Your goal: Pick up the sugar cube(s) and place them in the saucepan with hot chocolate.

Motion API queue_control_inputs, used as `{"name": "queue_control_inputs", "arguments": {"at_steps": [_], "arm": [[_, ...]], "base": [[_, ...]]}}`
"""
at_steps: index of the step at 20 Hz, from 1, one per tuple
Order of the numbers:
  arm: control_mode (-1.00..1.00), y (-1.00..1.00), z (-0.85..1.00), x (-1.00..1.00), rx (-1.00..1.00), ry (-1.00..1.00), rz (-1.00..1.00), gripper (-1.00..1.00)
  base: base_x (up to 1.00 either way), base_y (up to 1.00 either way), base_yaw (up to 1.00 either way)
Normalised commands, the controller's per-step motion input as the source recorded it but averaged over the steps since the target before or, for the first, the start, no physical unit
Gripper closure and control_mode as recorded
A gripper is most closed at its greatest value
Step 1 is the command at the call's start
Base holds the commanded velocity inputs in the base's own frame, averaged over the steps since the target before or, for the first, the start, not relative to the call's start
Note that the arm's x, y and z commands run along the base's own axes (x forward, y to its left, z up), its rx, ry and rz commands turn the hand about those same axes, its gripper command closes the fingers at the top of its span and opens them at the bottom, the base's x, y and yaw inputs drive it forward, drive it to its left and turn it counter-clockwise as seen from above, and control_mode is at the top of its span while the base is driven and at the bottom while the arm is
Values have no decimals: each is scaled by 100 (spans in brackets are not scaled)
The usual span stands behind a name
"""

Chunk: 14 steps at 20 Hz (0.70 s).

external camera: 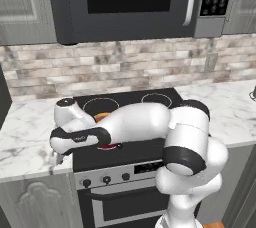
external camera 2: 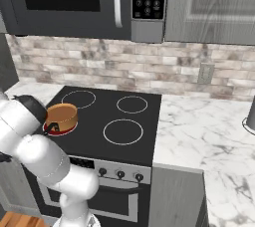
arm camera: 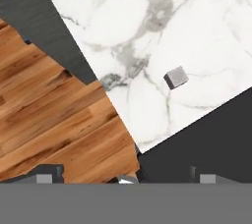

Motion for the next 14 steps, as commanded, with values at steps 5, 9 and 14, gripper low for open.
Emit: {"name": "queue_control_inputs", "arguments": {"at_steps": [5, 9, 14], "arm": [[-100, 26, -14, 47, 0, -2, 0, -100], [-100, 16, -9, 59, 0, 0, 0, -100], [-100, 9, -3, 15, 0, 0, 0, -100]], "base": [[0, 0, 0], [0, 0, 0], [0, 0, 0]]}}
